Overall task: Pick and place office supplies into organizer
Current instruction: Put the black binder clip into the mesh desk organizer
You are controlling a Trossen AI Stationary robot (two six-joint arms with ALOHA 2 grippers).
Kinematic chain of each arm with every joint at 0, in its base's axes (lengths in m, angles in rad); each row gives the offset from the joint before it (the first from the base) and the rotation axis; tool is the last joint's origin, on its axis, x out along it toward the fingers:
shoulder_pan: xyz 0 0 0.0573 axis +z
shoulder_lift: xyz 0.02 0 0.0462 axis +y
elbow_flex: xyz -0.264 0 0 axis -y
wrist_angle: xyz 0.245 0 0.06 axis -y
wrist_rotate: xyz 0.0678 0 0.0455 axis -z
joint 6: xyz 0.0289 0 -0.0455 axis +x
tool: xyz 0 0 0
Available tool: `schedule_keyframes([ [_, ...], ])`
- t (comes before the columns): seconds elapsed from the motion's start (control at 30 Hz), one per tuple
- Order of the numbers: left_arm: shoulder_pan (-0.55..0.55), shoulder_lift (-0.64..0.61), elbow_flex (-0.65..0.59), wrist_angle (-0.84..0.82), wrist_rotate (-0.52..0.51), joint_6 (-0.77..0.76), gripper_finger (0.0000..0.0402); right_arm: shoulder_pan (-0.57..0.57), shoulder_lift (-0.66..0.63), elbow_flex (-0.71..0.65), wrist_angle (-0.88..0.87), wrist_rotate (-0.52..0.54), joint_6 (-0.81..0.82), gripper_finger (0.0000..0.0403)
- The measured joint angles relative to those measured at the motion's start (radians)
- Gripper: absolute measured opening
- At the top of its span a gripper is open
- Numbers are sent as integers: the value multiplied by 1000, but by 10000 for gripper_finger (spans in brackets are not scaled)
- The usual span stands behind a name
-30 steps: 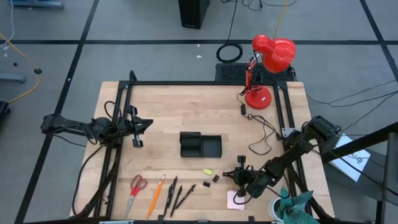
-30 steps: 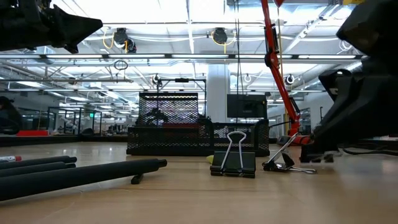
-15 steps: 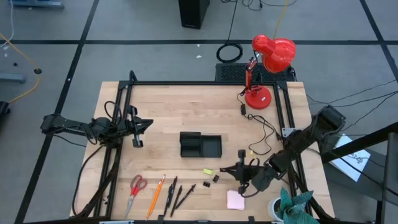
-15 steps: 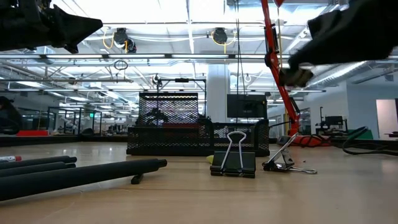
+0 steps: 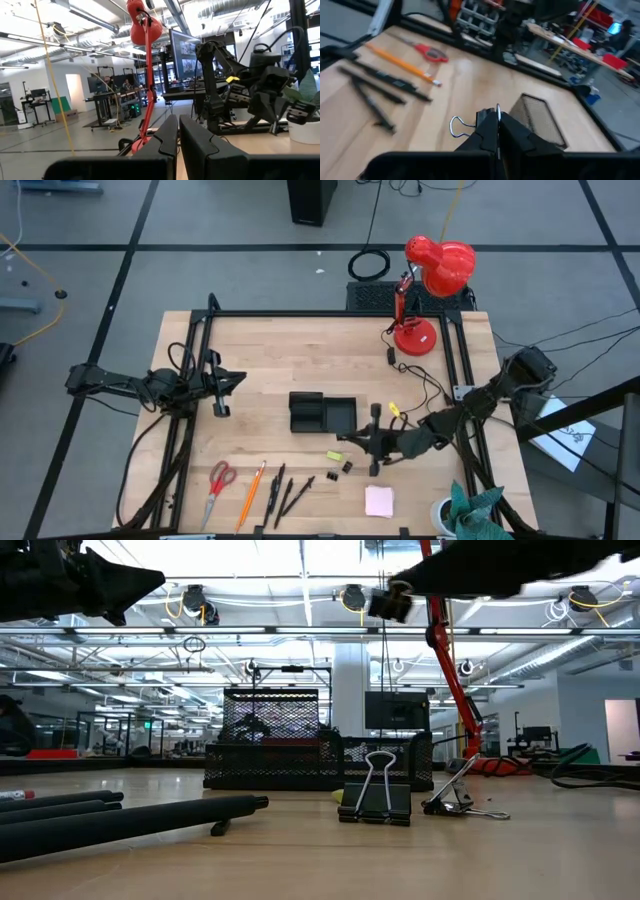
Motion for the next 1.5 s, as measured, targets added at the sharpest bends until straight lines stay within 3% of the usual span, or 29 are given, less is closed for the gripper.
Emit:
schedule_keyframes([
  [0.17, 0, 0, 0, 0, 0, 7, 26, -35, 2, 72, -48, -51, -32, 1],
  [0.63, 0, 0, 0, 2, -1, 6, 26, -139, 101, 253, -165, -53, -57, 1],
  [0.8, 1, 0, 0, 0, -8, 6, 26, -187, 180, 328, -175, -175, -54, 0],
  [0.9, 1, 0, 0, 0, -8, 6, 26, -203, 225, 369, -214, -185, -55, 0],
  [1.5, 1, 0, 0, 0, -8, 6, 26, -272, 418, 385, -211, -233, 51, 0],
])
